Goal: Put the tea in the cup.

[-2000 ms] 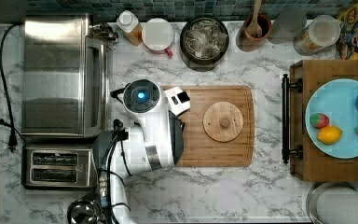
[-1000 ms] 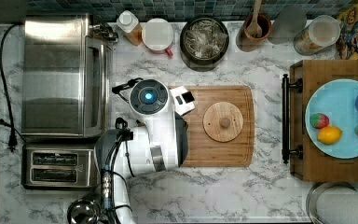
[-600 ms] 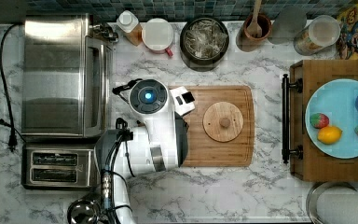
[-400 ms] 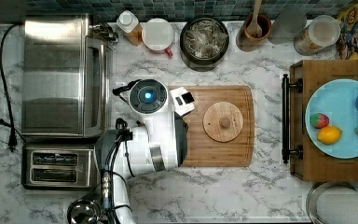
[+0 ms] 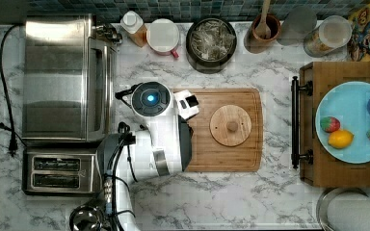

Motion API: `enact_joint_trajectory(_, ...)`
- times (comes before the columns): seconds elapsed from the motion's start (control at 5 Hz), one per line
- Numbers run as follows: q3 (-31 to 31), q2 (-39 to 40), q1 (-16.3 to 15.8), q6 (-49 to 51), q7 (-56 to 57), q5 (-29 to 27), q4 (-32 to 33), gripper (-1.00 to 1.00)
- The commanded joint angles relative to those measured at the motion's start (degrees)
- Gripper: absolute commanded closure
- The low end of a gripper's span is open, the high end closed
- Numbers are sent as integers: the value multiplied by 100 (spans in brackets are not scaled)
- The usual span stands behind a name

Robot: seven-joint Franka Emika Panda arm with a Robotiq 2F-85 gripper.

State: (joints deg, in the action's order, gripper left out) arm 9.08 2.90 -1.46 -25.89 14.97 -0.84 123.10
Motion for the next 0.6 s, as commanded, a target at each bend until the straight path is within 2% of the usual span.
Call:
enact_joint_trajectory(0.2,-15,-133,1,-80,132,-81,-162,-100)
enact_joint_trajectory(0.6,-62,-133,-46,-80,133,-82,-161,-100)
